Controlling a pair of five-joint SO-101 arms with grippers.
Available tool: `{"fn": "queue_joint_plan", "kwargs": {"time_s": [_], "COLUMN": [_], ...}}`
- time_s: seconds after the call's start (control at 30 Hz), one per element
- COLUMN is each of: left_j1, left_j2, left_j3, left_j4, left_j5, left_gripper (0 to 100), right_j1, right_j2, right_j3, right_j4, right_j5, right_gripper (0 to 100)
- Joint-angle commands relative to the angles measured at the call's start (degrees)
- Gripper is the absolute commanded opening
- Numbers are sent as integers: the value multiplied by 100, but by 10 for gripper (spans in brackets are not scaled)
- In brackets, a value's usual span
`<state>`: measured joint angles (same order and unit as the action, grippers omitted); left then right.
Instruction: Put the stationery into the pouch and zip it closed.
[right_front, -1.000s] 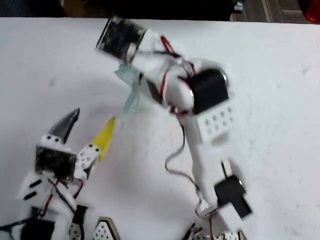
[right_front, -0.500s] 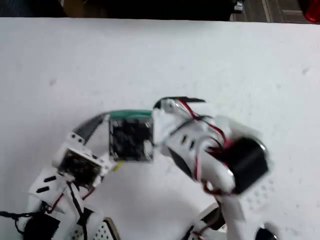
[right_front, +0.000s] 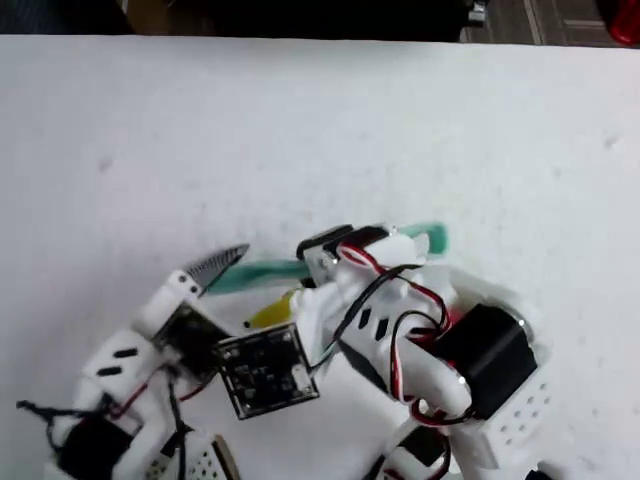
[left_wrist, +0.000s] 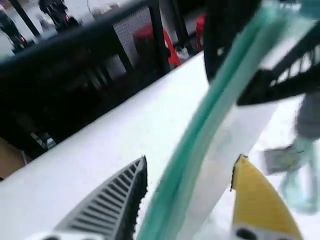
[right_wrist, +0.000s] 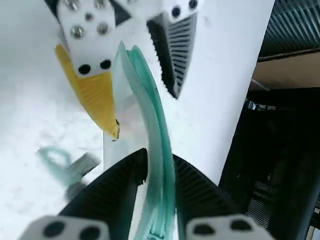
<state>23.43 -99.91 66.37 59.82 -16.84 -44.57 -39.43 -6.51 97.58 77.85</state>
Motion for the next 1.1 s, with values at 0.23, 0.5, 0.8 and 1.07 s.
{"fn": "queue_joint_plan", "kwargs": {"time_s": [0.23, 0.5, 0.8, 1.07], "left_j1": [418, 470, 418, 418], "left_j2": [48, 40, 40, 40], "left_j3": [484, 484, 519, 765], "left_j4": [-510, -510, -475, -510], "left_j5": [-9, 492, 862, 862], "left_gripper": [126, 53, 24, 23], "right_j1": [-171, -180, -48, 479], "right_j2": [400, 505, 549, 163], "right_j3": [-70, -26, -44, -492], "right_j4": [-66, -233, -242, -734], "right_j5": [185, 149, -703, -1187], "right_gripper": [17, 17, 241, 262]}}
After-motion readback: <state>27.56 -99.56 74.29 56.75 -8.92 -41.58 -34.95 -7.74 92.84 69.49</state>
